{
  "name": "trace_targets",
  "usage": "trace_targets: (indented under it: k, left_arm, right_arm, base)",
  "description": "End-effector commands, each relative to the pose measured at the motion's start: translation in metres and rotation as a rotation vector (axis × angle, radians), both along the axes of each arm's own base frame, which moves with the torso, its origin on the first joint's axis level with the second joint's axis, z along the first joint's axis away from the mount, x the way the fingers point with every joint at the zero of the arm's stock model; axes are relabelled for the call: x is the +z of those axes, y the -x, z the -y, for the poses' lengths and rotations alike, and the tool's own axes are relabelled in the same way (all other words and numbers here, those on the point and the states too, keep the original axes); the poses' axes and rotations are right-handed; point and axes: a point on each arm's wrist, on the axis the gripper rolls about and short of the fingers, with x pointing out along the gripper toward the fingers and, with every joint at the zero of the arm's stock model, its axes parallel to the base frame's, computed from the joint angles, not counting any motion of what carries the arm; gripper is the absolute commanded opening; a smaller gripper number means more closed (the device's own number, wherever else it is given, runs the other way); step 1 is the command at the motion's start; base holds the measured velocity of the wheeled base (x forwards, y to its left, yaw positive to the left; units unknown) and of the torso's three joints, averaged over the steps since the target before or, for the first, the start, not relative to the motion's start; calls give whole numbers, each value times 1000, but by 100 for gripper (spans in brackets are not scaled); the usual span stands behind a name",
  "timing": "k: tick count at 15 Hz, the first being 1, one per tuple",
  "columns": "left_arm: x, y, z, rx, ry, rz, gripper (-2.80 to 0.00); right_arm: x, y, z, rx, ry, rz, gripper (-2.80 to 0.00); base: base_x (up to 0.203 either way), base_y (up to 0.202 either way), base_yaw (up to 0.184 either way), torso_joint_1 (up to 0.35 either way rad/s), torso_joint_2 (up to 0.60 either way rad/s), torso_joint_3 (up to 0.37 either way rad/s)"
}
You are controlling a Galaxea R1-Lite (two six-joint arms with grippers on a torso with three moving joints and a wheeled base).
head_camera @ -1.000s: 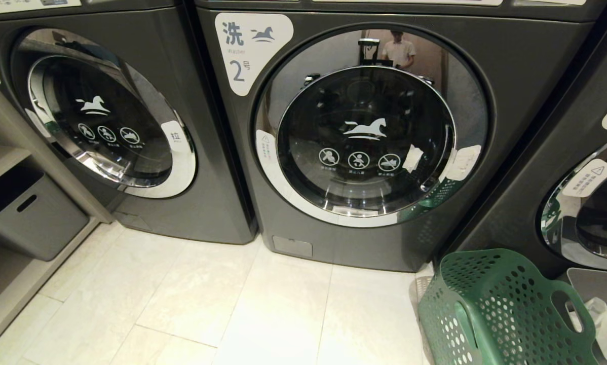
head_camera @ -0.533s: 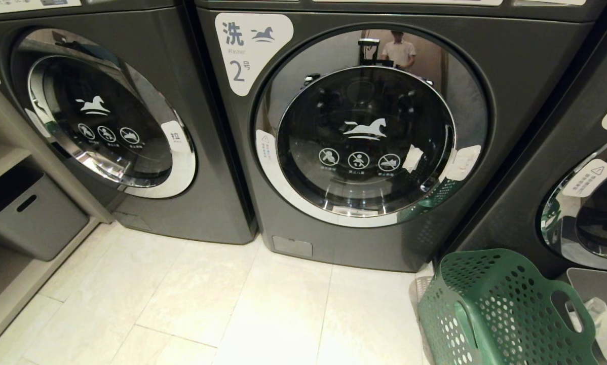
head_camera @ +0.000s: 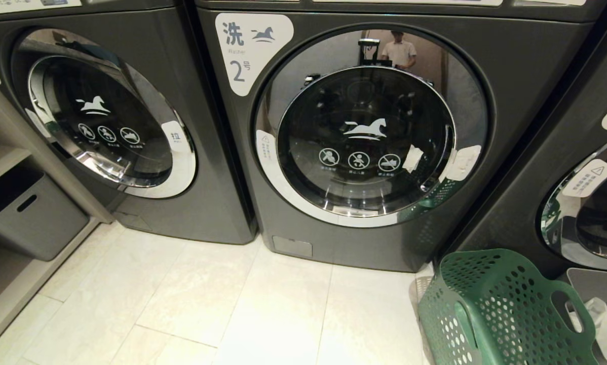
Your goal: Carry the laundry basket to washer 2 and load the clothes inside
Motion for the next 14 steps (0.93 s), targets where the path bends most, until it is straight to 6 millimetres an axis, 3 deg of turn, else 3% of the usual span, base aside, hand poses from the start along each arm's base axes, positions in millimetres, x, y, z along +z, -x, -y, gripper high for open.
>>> trace_targets:
  k: [1,14]
  left_arm:
    - [0,0,0,1,-1,-1,-280]
    - [0,0,0,1,-1,-1,-280]
  right_arm:
    - [-1,0,0,2,-3,-9,-280]
    - [-1,0,0,4,6,-14,-280]
  base:
    - [0,0,0,0,0,0]
    - [0,0,0,0,0,0]
